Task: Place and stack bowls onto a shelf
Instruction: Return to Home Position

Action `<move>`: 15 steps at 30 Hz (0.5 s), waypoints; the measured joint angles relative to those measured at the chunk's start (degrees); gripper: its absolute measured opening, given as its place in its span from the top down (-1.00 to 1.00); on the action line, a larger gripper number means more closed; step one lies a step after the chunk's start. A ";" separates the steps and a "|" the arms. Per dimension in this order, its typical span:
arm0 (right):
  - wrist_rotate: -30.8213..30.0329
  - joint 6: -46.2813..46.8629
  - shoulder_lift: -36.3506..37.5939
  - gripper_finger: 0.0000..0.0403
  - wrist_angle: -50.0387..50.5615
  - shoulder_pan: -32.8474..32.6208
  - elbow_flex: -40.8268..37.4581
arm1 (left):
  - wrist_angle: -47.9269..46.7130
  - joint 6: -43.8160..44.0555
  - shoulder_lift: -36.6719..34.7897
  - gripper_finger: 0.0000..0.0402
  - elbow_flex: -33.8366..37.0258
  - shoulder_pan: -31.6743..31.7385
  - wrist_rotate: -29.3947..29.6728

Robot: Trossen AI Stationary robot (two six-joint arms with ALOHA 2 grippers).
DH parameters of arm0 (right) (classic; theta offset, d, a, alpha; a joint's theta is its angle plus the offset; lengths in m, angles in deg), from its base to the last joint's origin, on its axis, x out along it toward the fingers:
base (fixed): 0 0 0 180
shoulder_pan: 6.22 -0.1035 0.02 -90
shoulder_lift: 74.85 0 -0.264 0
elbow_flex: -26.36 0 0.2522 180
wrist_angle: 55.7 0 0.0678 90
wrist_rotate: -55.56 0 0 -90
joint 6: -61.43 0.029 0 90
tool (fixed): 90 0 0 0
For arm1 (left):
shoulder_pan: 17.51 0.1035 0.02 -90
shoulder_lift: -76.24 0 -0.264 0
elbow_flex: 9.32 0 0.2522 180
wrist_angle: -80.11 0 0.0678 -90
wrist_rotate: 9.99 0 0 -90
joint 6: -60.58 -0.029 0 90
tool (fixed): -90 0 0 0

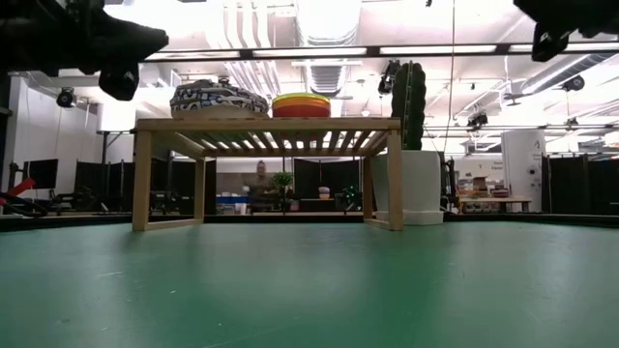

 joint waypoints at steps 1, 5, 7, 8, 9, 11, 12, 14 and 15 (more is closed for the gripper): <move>0.00 -0.33 0.19 0.72 0.67 0.00 -0.29 | 1.35 -0.10 0.00 0.91 0.74 0.00 0.00; 0.68 -1.33 -0.16 0.74 0.93 0.00 -0.90 | 1.78 0.35 0.07 0.94 2.09 0.00 0.00; 1.63 -2.09 -0.39 0.74 1.13 0.00 -1.75 | 1.52 2.62 0.33 0.94 2.52 0.00 0.01; 1.96 -2.35 -0.29 0.74 1.42 0.00 -2.20 | 1.45 4.48 0.62 0.94 2.70 0.00 0.14; 2.55 -2.87 -0.22 0.74 1.15 0.00 -2.73 | 1.45 6.18 1.04 0.94 2.78 0.00 0.32; 3.88 -3.44 0.19 0.74 0.52 0.00 -3.97 | 1.13 7.85 1.73 0.94 2.93 0.00 0.43; 4.83 -3.56 0.23 0.74 0.42 0.00 -4.75 | 1.07 7.82 2.12 0.94 2.93 0.00 0.44; 5.59 -4.50 0.21 0.74 -0.71 0.00 -6.32 | 1.01 7.63 2.84 0.94 2.93 0.00 0.44; 5.60 -5.13 0.21 0.74 -2.30 0.00 -7.27 | 0.98 7.62 3.31 0.94 2.87 0.00 0.44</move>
